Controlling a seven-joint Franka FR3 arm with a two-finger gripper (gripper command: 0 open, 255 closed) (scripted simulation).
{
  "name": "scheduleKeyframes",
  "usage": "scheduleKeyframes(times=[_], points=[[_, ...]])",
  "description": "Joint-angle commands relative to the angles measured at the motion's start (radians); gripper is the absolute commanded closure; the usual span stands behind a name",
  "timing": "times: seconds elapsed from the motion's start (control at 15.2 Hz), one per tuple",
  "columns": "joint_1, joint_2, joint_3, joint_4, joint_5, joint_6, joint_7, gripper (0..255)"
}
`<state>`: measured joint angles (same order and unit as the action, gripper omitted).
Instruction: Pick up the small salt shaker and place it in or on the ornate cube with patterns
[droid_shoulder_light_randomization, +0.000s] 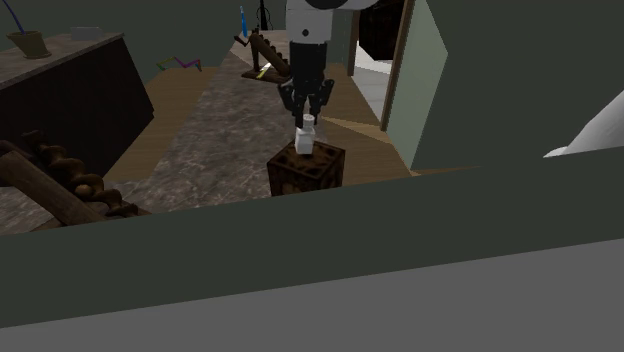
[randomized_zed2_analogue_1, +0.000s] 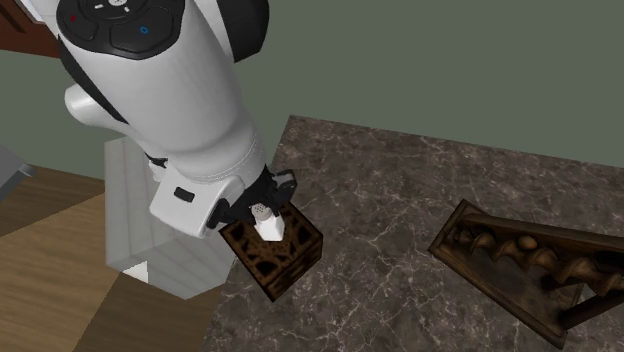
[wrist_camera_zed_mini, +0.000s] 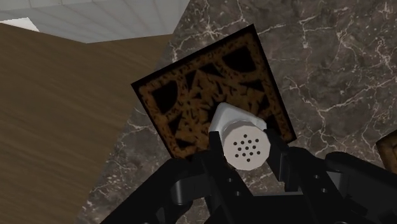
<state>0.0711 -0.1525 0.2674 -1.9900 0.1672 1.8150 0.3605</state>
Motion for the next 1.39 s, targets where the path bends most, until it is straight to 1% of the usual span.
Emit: scheduleKeyframes(times=[0.0,0.46,0.53,0.86,1.12,1.32], points=[[0.001,0.001,0.001,-0.023,0.001,0.024,-0.002,255],[0.001,0.001,0.001,-0.023,0.001,0.024,-0.002,255],[0.001,0.001,0.001,-0.023,0.001,0.024,-0.002,0],[0.001,0.001,0.001,-0.023,0.001,0.024,-0.002,0],[-0.007,0.001,-0.009,0.103,-0.005,-0.103,0.002,0],[-0.007,0.001,-0.009,0.103,-0.005,-0.103,0.002,0]])
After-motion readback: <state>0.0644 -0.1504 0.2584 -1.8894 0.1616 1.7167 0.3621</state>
